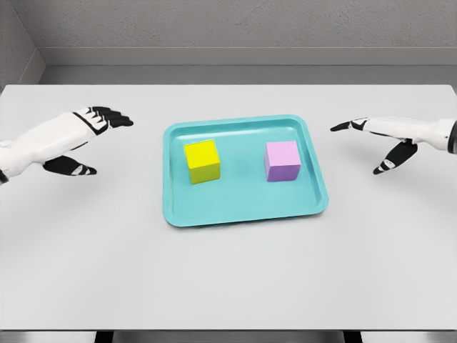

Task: Push two cubes

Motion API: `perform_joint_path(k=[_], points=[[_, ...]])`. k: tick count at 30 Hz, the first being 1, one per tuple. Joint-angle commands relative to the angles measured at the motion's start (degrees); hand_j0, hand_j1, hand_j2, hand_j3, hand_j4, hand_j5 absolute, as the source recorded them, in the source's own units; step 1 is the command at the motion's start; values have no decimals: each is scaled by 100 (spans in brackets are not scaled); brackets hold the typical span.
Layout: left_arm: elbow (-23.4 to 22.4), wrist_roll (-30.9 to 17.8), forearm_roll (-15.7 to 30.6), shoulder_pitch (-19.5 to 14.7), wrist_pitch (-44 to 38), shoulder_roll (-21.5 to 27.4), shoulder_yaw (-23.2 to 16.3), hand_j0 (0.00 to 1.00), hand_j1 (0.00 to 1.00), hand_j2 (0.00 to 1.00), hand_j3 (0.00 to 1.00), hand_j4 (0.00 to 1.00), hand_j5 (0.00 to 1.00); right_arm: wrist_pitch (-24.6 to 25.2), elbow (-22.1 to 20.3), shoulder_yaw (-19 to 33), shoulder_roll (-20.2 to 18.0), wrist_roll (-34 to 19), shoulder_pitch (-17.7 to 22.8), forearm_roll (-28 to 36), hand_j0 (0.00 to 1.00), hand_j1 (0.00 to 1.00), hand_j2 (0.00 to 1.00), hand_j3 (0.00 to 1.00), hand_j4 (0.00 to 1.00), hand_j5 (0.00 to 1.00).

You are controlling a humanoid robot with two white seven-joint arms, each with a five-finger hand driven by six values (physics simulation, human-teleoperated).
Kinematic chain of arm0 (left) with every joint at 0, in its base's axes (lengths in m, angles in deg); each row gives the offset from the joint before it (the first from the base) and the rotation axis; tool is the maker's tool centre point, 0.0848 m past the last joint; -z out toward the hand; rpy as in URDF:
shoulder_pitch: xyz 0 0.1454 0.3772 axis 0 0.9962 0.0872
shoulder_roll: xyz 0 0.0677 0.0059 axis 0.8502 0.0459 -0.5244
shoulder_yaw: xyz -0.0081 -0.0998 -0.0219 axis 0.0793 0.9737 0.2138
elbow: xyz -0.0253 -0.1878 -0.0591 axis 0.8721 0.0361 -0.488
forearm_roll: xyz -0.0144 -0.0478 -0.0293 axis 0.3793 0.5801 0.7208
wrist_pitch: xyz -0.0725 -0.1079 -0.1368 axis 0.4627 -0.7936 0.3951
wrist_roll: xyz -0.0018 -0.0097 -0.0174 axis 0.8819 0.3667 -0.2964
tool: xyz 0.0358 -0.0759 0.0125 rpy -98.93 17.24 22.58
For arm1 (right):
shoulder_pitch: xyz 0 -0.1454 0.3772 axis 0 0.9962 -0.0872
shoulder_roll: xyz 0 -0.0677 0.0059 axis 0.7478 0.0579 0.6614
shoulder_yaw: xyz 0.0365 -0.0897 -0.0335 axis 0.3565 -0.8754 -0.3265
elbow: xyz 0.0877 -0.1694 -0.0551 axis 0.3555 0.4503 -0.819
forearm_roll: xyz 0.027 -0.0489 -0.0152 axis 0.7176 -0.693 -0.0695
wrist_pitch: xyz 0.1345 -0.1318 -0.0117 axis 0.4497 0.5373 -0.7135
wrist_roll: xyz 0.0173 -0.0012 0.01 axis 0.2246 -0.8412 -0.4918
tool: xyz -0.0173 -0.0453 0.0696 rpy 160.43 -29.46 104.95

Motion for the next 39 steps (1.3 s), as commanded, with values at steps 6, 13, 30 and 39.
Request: perform_joint_path(k=[6, 13, 30, 39], points=[[-325, 2, -881, -123, -8, -508, -43, 69, 69, 69, 69, 69, 69, 15, 23, 11, 3, 2, -26, 34, 100, 100, 100, 100, 100, 100], [-299, 11, -864, -255, -8, -613, -122, 55, 55, 55, 55, 55, 55, 15, 23, -42, 3, 2, -26, 25, 57, 57, 57, 57, 57, 57], [-650, -147, -916, -439, -8, -1158, -412, 56, 56, 56, 56, 56, 56, 15, -856, -174, 425, 2, -272, -1829, 13, 13, 13, 13, 13, 13], [-668, -270, -934, -589, -8, -1413, -500, 56, 56, 56, 56, 56, 56, 15, -883, -350, 715, 2, -448, -2234, 13, 13, 13, 13, 13, 13]])
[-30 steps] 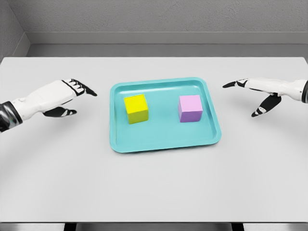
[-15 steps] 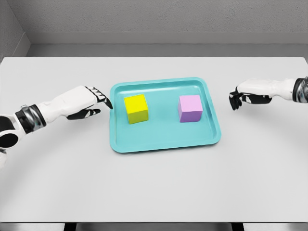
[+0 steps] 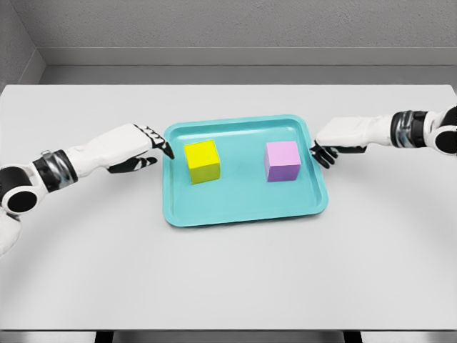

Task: Push two cubes

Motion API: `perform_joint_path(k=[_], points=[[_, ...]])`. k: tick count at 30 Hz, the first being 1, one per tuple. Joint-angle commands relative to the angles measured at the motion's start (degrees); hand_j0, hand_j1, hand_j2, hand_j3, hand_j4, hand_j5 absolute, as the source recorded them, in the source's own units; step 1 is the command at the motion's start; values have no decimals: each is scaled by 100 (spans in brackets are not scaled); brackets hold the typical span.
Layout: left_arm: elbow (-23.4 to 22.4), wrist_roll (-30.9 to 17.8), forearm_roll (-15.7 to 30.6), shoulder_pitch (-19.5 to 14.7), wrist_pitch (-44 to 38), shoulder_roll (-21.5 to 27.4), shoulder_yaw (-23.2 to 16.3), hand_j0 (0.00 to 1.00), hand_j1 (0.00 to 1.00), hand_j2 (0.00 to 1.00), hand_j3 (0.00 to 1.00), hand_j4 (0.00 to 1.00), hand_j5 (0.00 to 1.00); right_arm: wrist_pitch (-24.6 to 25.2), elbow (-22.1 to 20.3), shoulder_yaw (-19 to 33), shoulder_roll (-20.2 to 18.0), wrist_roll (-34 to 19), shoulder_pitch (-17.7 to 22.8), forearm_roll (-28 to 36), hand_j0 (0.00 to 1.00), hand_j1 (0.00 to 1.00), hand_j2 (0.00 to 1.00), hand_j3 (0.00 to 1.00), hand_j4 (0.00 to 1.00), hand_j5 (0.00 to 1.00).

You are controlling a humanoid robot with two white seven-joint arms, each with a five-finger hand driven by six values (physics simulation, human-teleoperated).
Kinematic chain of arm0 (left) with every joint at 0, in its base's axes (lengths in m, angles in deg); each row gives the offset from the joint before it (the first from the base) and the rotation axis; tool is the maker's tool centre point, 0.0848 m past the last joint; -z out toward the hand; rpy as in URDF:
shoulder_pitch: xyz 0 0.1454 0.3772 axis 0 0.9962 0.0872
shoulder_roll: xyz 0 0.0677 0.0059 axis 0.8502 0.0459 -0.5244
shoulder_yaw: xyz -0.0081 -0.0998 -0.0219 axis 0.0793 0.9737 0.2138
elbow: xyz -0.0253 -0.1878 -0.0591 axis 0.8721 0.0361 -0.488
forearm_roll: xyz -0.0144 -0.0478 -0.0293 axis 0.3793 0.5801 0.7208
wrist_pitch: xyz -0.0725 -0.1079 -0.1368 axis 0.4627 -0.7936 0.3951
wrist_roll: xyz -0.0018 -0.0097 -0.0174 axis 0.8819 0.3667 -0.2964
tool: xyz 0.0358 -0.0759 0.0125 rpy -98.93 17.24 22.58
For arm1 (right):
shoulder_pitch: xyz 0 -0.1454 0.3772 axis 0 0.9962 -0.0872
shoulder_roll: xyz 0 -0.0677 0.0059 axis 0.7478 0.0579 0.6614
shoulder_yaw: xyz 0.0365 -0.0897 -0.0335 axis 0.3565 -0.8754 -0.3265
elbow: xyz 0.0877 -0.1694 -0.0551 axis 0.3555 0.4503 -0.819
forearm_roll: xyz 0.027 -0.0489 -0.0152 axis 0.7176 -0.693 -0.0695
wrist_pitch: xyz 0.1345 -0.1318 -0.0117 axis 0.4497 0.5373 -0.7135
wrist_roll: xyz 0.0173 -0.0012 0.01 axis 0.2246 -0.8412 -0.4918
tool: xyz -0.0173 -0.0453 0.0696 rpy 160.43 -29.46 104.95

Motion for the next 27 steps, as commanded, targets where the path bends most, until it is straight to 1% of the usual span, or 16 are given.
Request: perform_joint_path(k=[1, 3, 5, 6, 8, 9, 10, 12, 16, 22, 24, 26, 27], points=[[-15, -19, 30, 0, -10, -54, -15, 56, 56, 56, 56, 56, 56, 12, 14, -89, 75, 1, -9, -55, 13, 13, 13, 13, 13, 13], [-67, -54, 30, 0, -10, -115, -32, 56, 56, 56, 56, 56, 56, 12, 40, -141, 128, 1, -44, -64, 13, 13, 13, 13, 13, 13], [-129, -72, 30, -44, -10, -115, -129, 56, 56, 56, 56, 56, 56, 12, 75, -159, 136, 1, -44, -64, 13, 13, 13, 13, 13, 13], [-129, -72, 30, -44, -10, -115, -129, 56, 56, 56, 56, 56, 56, 12, 172, -168, 171, 1, -44, -64, 13, 13, 13, 13, 13, 13], [-129, -72, 30, -53, -10, -151, -129, 56, 56, 56, 56, 56, 56, 12, 216, -256, 180, 1, -88, -64, 13, 13, 13, 13, 13, 13], [-129, -72, 30, -53, -10, -159, -129, 56, 56, 56, 56, 56, 56, 12, 295, -264, 250, 1, -88, -73, 13, 13, 13, 13, 13, 13], [-129, -81, 30, -53, -10, -151, -129, 56, 56, 56, 56, 56, 56, 12, 418, -378, 295, 1, -176, -126, 13, 13, 13, 13, 13, 13], [-129, -81, 30, -53, -10, -151, -120, 56, 56, 56, 56, 56, 56, 12, 497, -458, 374, 1, -220, -134, 13, 13, 13, 13, 13, 13], [-190, -72, 30, -62, -10, -151, -120, 56, 56, 56, 56, 56, 56, 12, 576, -467, 382, 1, -220, -143, 13, 13, 13, 13, 13, 13], [-287, -81, 30, -141, -10, -212, -129, 56, 56, 56, 56, 56, 56, 12, 585, -519, 382, 1, -237, -143, 13, 13, 13, 13, 13, 13], [-305, -81, 30, -176, -10, -221, -129, 56, 56, 56, 56, 56, 56, 12, 585, -546, 462, 1, -246, -143, 13, 13, 13, 13, 13, 13], [-472, -81, 30, -220, -10, -326, -129, 56, 56, 56, 56, 56, 56, 12, 585, -555, 470, 1, -255, -143, 13, 13, 13, 13, 13, 13], [-472, -81, 30, -237, -10, -326, -138, 56, 56, 56, 56, 56, 56, 12, 585, -555, 488, 1, -255, -143, 13, 13, 13, 13, 13, 13]])
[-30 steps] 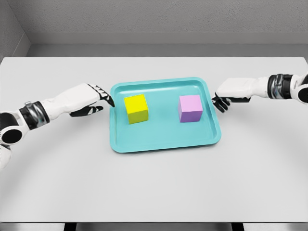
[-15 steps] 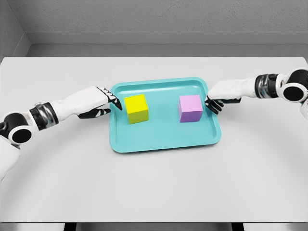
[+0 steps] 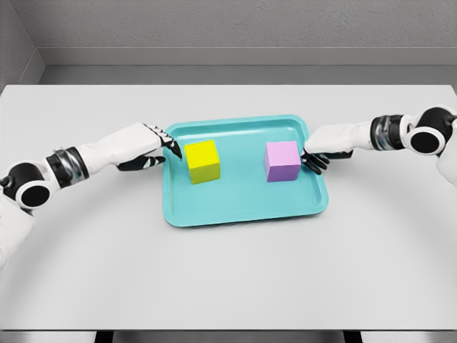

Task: Push two cubes

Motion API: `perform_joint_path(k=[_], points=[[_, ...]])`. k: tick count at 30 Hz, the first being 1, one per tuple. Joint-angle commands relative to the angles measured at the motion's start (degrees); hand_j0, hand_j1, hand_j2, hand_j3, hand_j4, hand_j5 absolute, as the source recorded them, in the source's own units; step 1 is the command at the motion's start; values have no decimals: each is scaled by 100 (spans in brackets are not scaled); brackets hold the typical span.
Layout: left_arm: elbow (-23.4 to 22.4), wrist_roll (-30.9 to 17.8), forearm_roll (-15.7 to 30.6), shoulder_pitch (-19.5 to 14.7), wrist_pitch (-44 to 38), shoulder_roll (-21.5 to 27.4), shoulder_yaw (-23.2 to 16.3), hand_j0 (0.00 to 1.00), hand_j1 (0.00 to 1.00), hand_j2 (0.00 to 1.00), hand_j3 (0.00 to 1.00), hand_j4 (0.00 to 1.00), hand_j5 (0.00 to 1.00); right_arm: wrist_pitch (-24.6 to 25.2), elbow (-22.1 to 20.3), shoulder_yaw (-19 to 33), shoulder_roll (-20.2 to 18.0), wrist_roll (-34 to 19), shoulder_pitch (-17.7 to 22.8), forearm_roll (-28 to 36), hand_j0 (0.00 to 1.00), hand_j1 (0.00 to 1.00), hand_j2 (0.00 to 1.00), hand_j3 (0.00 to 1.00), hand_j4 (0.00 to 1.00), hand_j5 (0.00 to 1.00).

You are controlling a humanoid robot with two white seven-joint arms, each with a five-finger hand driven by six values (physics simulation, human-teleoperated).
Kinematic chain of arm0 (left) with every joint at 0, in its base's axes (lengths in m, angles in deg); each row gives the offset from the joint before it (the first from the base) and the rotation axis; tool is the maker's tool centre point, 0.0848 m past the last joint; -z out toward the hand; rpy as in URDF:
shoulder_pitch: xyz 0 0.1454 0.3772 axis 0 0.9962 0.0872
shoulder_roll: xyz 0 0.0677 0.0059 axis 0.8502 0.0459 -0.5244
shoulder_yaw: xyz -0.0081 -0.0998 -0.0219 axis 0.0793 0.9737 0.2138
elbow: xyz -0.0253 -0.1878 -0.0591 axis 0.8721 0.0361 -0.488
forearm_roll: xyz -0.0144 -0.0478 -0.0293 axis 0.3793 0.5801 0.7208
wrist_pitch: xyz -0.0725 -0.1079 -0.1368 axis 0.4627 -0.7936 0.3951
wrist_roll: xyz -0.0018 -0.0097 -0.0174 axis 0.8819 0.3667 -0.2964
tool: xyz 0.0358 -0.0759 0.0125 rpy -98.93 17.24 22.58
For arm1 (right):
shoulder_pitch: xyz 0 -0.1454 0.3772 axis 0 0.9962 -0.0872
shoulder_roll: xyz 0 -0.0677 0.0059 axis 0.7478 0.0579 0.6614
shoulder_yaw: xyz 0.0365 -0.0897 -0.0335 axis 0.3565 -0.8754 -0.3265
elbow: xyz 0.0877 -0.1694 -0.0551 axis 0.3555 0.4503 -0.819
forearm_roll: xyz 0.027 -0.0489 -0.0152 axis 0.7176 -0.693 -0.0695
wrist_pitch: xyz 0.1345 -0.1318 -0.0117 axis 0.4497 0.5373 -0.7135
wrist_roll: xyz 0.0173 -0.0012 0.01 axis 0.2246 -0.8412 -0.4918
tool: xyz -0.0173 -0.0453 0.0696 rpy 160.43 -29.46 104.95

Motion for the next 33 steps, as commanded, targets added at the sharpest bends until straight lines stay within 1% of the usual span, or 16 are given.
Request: perform_joint_path(k=[1, 6, 7, 10, 12, 21, 27, 29, 33], points=[[-74, -6, 39, 0, -10, -48, -3, 56, 56, 56, 56, 56, 56, -11, -8, -16, 50, -26, -9, 108, 13, 13, 13, 13, 13, 13], [-74, -6, 39, -9, -10, -92, -12, 56, 56, 56, 56, 56, 56, -11, -8, -60, 85, -26, -44, 108, 13, 13, 13, 13, 13, 13], [-74, -6, 39, -17, -10, -92, -109, 56, 56, 56, 56, 56, 56, -11, -8, -60, 94, -26, -44, 108, 13, 13, 13, 13, 13, 13], [-74, -6, 39, -18, -10, -127, -118, 55, 55, 55, 55, 55, 55, -11, -17, -60, 129, -26, -44, 99, 13, 13, 13, 13, 13, 13], [-74, -6, 39, -18, -10, -127, -109, 55, 55, 55, 55, 55, 55, -11, -8, -166, 173, -26, -114, 99, 13, 13, 13, 13, 13, 13], [-74, -15, 12, -35, -10, -232, -126, 55, 55, 55, 55, 55, 55, -11, -8, -166, 261, -26, -149, 107, 13, 13, 13, 13, 13, 13], [-171, -24, -49, -97, -10, -302, -126, 55, 55, 55, 55, 55, 55, -11, 27, -175, 323, -26, -158, 99, 13, 13, 13, 13, 13, 13], [-267, -103, -49, -141, -10, -390, -126, 55, 55, 55, 55, 55, 55, -11, 44, -175, 331, -26, -185, 99, 13, 13, 13, 13, 13, 13], [-276, -103, -40, -149, -10, -355, -118, 55, 55, 55, 55, 55, 55, -11, 80, -183, 410, -26, -202, 99, 13, 13, 13, 13, 13, 13]])
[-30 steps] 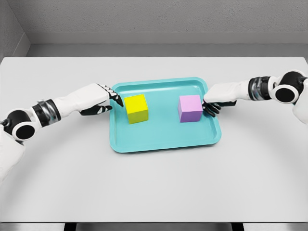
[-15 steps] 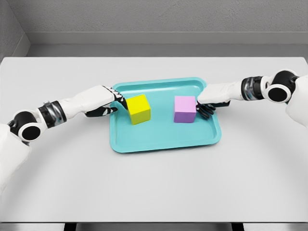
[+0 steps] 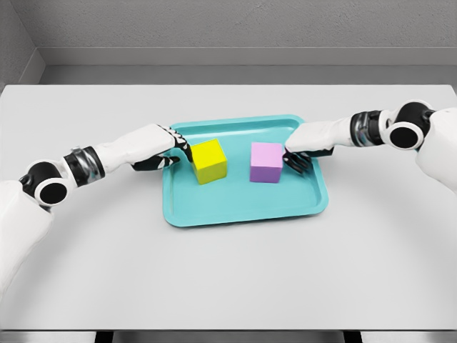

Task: Push two cubes

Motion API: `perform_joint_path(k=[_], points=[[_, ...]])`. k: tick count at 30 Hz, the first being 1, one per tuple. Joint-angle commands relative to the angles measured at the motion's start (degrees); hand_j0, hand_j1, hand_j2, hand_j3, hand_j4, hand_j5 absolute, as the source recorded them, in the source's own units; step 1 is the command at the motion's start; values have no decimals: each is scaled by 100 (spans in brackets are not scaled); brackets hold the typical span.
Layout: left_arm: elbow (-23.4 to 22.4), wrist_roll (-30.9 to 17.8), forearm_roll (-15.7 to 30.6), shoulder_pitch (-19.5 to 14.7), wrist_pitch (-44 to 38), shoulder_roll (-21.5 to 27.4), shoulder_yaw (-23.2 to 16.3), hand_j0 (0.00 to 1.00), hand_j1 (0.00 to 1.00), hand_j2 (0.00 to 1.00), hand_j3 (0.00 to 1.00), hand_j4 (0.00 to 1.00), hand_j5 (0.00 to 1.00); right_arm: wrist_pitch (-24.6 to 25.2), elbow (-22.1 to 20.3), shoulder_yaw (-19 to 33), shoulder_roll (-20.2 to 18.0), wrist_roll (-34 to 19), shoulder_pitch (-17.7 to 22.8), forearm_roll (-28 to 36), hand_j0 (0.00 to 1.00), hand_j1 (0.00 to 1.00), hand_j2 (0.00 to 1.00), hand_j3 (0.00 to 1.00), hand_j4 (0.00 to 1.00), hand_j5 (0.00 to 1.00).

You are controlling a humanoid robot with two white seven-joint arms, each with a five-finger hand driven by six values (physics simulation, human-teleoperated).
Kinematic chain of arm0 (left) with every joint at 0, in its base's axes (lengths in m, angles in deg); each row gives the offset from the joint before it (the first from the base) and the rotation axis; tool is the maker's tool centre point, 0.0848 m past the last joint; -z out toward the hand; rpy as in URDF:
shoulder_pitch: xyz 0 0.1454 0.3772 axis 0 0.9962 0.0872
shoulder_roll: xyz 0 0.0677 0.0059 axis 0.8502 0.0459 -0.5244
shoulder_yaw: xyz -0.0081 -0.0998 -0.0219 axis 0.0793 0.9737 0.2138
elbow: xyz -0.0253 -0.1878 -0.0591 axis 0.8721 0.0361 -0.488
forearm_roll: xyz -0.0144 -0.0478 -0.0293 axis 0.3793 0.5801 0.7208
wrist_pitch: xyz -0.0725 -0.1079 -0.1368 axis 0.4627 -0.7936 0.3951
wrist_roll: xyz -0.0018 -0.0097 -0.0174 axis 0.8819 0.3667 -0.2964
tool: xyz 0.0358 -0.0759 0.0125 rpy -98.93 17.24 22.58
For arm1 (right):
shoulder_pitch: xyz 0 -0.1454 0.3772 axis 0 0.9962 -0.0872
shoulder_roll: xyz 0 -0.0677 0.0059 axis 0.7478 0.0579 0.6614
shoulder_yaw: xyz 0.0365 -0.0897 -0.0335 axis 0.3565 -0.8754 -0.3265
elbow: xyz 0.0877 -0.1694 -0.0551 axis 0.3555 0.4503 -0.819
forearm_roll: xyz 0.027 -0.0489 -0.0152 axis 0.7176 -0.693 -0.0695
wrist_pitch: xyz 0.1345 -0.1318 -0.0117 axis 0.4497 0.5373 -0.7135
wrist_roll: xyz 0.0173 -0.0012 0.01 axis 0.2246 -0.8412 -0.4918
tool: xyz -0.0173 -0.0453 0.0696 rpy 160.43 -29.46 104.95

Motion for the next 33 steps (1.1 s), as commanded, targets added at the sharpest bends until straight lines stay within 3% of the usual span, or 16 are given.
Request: perform_joint_path(k=[1, 13, 22, 33], points=[[-24, -21, -71, 0, 26, 12, -6, 55, 55, 55, 55, 55, 55, 13, 20, 2, 31, 1, 0, 27, 13, 13, 13, 13, 13, 13], [-235, -12, -53, -53, 26, 82, 20, 54, 54, 54, 54, 54, 54, 13, 64, -78, 145, 1, -79, 36, 14, 14, 14, 14, 14, 14], [-622, -21, -54, -220, 26, -23, 3, 54, 54, 54, 54, 54, 54, 13, -24, -69, -224, 1, -88, 36, 14, 14, 14, 14, 14, 14], [-630, -127, -71, -281, 26, -190, -6, 54, 54, 54, 54, 54, 54, 13, -2037, -113, -1191, 1, 44, 53, 15, 15, 15, 15, 15, 15]])
